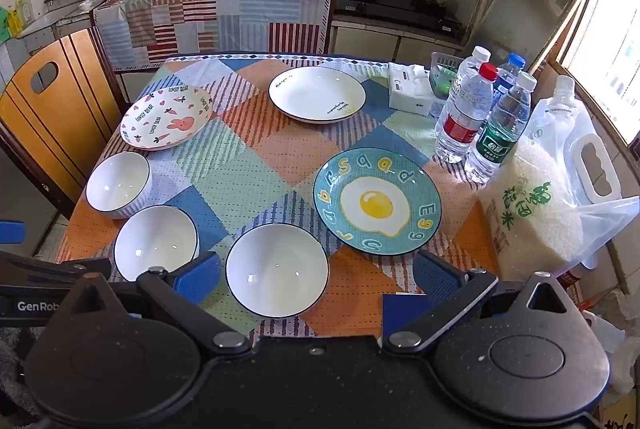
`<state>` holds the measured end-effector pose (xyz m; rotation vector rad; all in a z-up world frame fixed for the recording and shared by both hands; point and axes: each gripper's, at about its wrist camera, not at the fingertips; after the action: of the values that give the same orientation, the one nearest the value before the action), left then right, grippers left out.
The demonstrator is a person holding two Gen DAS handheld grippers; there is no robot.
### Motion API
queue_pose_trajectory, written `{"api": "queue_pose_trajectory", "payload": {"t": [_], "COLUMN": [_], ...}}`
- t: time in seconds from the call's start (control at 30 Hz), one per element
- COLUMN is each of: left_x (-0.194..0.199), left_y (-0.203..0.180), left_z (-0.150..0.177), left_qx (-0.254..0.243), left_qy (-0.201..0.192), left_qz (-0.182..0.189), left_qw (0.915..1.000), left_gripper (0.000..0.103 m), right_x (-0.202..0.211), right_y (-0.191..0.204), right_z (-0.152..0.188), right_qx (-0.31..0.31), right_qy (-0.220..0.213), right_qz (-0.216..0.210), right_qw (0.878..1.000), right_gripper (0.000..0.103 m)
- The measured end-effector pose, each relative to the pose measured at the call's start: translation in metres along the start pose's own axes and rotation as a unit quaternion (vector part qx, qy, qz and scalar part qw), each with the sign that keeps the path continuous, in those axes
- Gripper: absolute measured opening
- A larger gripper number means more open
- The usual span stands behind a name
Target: Organize plates and bowls
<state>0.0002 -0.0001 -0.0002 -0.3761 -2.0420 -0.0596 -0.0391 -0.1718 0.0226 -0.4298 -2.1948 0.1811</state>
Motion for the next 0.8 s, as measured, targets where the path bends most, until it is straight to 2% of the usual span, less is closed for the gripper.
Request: {"api": "queue_pose_trajectory", "payload": {"t": [0.3, 0.8], "left_x": [0.007, 0.003], "left_y": [-0.006, 0.0], "left_z": [0.003, 0.001], "left_qx": [-0.024, -0.015], "left_qy": [-0.018, -0.019], "left_qz": [0.013, -0.002], "left_qw": [0.9995, 0.9997], "left_gripper": [0.096, 0.096], "right_x": [-0.002, -0.004], "right_y": [0.0, 0.003], "right_z": [0.001, 0.003], "right_qx": [0.0, 0.002], "right_qy": [0.003, 0.001], "right_qz": [-0.001, 0.009], "right_qw": [1.0, 1.0], "right_gripper": [0.103, 0.103]}}
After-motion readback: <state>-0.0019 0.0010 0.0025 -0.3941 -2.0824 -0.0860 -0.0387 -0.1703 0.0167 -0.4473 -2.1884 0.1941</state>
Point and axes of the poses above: each gripper's, at about its wrist camera, not at the fingertips, and x roughly against the way its jaws point, y to its left, z to its underside, and after that the axes turned 14 degrees about z, right-handed
